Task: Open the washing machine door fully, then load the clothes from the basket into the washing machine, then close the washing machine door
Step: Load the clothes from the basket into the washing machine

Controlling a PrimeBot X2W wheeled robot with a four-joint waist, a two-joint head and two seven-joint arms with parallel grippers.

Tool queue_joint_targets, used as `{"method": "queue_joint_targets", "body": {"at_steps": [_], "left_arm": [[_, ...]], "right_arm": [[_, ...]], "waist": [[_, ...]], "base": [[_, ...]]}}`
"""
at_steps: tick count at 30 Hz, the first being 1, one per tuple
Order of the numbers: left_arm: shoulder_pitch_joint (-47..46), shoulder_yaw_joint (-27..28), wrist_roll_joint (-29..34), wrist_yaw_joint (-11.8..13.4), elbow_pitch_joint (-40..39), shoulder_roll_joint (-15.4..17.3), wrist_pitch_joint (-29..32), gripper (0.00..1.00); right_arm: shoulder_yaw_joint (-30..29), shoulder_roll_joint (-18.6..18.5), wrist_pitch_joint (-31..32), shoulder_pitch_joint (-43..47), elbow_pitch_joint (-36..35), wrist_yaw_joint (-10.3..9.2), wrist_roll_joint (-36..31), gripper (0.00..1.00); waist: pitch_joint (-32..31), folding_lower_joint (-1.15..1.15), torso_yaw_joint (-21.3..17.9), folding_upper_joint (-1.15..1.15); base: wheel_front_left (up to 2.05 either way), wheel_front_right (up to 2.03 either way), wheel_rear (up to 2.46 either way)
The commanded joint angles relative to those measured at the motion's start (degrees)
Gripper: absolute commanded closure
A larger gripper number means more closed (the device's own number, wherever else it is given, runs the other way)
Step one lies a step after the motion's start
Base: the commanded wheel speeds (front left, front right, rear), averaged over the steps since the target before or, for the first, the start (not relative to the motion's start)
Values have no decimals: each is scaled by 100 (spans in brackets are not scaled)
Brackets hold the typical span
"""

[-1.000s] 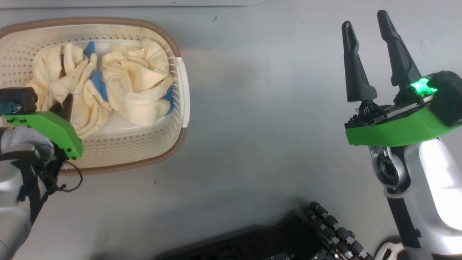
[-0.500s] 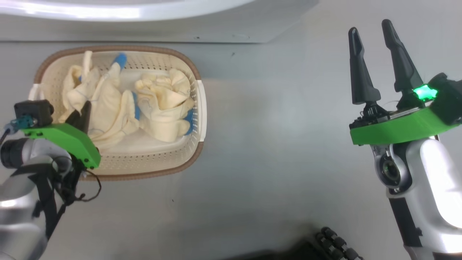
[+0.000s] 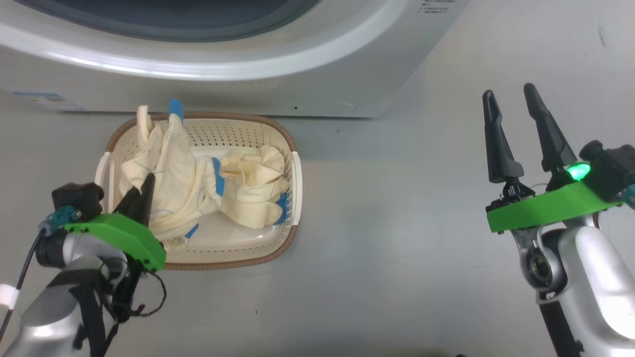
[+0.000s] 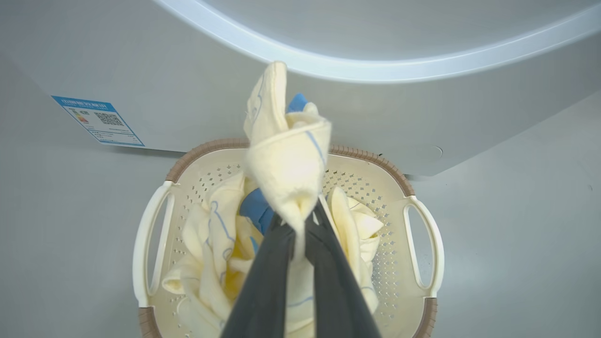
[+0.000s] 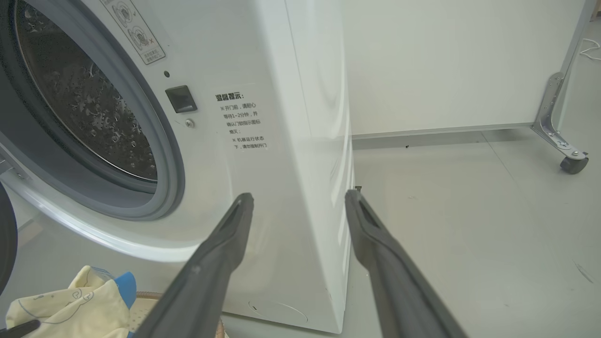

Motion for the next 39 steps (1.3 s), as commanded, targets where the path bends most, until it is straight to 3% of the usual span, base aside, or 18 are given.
{"method": "queue_joint_targets", "body": {"at_steps": [1,24,39], "left_arm": [[120,332,144,2,-214,168,-81,100],[1934,2140,1675,2,-2216,-139,-81,100],[2850,3066,2227,2,-3439,-402,-81,100]], "right_arm": [[47,-106,-37,171,-120,10,61,0],[-105,-289,-37,1141,184,10,252,0],[-360,-230,-37,1490,136,10,271,0]], "waist": [[-243,0,80,-1],[-1642,0,216,-1],[-1824,0,270,-1]], "base": [[0,0,0],[0,0,0],[0,0,0]]}}
